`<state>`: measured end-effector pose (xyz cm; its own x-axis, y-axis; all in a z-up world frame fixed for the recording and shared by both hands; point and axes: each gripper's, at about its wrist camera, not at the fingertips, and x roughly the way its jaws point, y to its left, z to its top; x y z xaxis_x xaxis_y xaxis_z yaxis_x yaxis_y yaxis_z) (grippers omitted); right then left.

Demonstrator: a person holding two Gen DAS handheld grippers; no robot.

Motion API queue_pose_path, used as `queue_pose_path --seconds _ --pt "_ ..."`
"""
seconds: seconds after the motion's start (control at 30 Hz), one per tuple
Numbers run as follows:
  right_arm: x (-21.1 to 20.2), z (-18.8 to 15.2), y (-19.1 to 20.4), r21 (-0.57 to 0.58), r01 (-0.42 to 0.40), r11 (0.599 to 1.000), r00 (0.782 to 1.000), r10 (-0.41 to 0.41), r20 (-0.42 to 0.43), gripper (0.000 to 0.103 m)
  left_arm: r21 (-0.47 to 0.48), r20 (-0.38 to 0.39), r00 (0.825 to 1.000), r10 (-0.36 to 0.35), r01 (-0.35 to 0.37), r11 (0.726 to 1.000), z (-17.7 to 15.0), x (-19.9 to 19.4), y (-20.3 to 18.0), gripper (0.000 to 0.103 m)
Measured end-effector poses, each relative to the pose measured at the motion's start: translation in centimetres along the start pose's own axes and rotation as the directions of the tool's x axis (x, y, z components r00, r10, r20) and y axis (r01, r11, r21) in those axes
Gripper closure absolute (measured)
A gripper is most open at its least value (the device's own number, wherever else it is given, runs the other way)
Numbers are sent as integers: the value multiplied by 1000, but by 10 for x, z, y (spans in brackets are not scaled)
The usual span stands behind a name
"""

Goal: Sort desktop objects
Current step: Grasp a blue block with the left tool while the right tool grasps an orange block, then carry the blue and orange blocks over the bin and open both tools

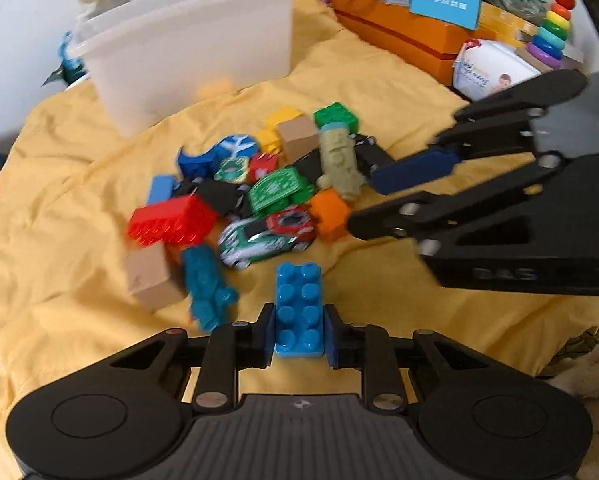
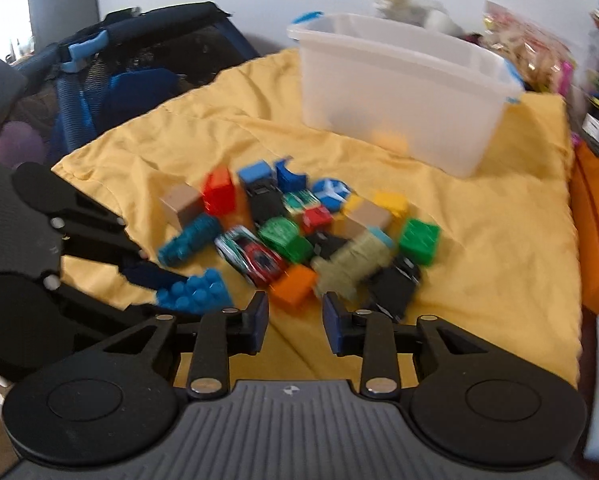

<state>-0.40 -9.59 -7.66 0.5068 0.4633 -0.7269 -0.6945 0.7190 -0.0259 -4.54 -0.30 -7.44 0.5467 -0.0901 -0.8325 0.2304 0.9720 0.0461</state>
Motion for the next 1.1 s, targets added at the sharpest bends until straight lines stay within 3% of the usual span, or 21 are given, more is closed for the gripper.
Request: queue_pose_path --seconds 0.13,0.3,0.47,0.67,0.77,0.87,1.1 --pt "18 8 16 -61 -5 998 1000 5 0 70 -24 -14 1000 9 -10 1000 -7 -2 5 76" --pt "39 8 35 -195 116 974 992 -125 -32 70 -22 -14 1000 -1 0 1000 -5 0 7 76" --pt "36 -4 32 -235 188 954 979 -202 -36 74 -12 -6 1000 -22 22 1000 -2 6 3 75" --pt "21 -5 13 -139 145 980 986 -154 -61 84 -15 2 999 -39 39 999 3 9 -3 76" --pt "6 -9 -9 30 57 998 992 -53 -114 86 -10 6 999 -40 40 999 5 9 -6 76" --pt "-12 -16 -27 185 4 983 989 23 -144 86 -10 11 999 -42 42 999 4 6 -9 76" --pt "-3 -20 -31 203 20 979 985 16 -174 86 -23 9 1000 -24 24 999 5 13 -10 75"
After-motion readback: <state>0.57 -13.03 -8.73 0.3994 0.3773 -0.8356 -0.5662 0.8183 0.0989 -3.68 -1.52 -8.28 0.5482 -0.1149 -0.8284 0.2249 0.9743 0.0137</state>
